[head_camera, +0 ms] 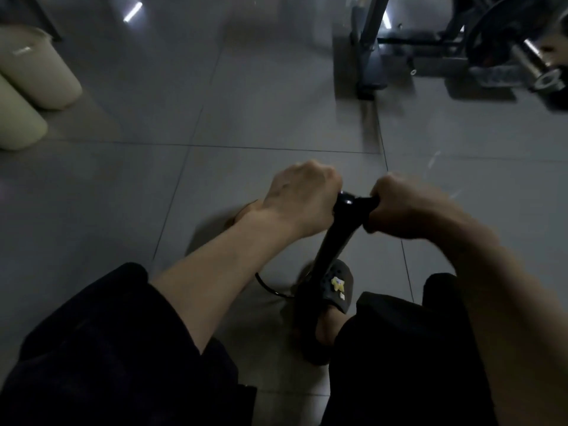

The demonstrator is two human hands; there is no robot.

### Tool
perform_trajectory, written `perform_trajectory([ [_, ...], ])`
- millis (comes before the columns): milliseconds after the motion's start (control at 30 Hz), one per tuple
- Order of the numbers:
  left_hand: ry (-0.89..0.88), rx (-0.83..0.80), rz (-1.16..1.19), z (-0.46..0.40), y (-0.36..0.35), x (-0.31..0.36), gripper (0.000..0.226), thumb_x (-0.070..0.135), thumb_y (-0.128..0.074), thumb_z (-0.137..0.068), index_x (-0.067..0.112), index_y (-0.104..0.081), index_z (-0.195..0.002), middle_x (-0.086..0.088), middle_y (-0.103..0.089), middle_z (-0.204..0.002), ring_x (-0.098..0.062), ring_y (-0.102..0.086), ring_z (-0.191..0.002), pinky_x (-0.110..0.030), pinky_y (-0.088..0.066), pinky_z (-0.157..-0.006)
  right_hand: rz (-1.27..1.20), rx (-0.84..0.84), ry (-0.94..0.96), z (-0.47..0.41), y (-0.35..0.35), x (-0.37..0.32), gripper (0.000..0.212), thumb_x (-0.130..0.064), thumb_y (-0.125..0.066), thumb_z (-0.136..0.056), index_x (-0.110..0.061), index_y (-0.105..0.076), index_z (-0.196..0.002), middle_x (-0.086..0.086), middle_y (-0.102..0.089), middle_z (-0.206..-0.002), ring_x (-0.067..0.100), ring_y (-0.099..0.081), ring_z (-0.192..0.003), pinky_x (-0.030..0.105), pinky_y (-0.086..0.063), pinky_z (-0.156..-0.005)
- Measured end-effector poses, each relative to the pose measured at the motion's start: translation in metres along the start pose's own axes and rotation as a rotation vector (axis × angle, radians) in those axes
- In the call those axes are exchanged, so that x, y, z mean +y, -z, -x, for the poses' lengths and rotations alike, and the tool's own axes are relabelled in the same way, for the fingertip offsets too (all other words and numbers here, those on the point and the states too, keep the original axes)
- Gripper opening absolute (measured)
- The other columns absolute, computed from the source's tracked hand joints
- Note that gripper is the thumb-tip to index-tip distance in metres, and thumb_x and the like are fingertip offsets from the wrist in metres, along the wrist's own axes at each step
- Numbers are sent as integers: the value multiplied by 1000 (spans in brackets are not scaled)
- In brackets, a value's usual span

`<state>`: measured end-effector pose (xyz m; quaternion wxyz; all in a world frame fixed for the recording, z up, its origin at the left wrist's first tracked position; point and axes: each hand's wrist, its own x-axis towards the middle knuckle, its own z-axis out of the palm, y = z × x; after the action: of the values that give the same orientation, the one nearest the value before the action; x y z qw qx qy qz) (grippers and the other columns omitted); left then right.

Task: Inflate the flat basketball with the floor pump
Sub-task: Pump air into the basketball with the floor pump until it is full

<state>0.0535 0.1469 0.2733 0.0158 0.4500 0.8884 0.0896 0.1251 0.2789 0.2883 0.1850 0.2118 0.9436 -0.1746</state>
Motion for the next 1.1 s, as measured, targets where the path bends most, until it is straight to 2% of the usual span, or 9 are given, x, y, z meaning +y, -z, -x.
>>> perform_trajectory([
  [100,0,24,2,-5,3,5,3,13,-57,-76,15,-57,-77,-8,-54,-76,-30,-57,-77,-31,-36,-60,-1,25,-27,-4,3,4,16,-16,-68,-80,-11,-56,-70,9,-57,-77,23,-56,-69,37,-52,-68],
  [233,32,-133,4,5,-52,6,12,12,-54,-79,12,-62,-89,-13,-63,-90,-34,-60,-85,-33,-38,-61,49,-31,-107,-18,-60,16,23,-25,-57,-84,-13,-47,-67,8,-53,-71,22,-51,-63,33,-46,-63],
  [367,38,-186,50,7,-104,0,13,10,-52,-80,10,-62,-88,-13,-64,-87,-34,-60,-82,-31,-35,-59,34,-89,-185,-34,-104,30,26,-25,-58,-82,-12,-41,-68,10,-58,-81,30,-56,-75,32,-45,-64],
  [533,51,-213,7,7,-140,-7,13,13,-50,-86,11,-61,-92,-12,-65,-92,-32,-60,-85,-30,-33,-59,26,-157,-228,-46,-133,31,14,-27,-55,-87,-14,-52,-90,12,-62,-104,31,-59,-92,32,-41,-68],
  [667,104,-228,30,19,-159,-25,14,15,-48,-88,12,-61,-91,-11,-66,-87,-31,-62,-82,-29,-38,-59,27,-163,-211,-52,-148,17,28,-30,-52,-90,-10,-59,-109,12,-63,-110,30,-61,-101,31,-41,-70],
  [767,141,-241,52,26,-162,-37,11,14,-50,-88,13,-61,-89,-9,-65,-83,-29,-63,-77,-34,-51,-65,25,-171,-190,-52,-147,3,32,-35,-53,-90,-9,-60,-108,12,-64,-109,30,-61,-100,31,-41,-70],
  [833,127,-258,46,28,-157,-35,10,14,-50,-88,13,-60,-89,-10,-65,-84,-29,-61,-76,-36,-53,-66,29,-172,-189,-48,-144,2,31,-36,-53,-90,-10,-60,-104,13,-64,-110,31,-61,-100,31,-41,-70],
  [967,36,-289,63,36,-133,-24,7,16,-54,-85,12,-58,-88,-10,-63,-86,-29,-60,-80,-33,-45,-62,21,-209,-157,-28,-133,9,12,-24,-57,-84,-13,-55,-89,14,-63,-102,32,-60,-95,30,-41,-68],
  [1100,-12,-188,51,34,-81,-14,11,18,-53,-83,13,-60,-90,-10,-64,-89,-30,-60,-85,-30,-35,-62,15,-161,-87,-14,-85,9,13,-17,-65,-76,-10,-56,-71,10,-55,-72,28,-56,-72,28,-41,-56],
])
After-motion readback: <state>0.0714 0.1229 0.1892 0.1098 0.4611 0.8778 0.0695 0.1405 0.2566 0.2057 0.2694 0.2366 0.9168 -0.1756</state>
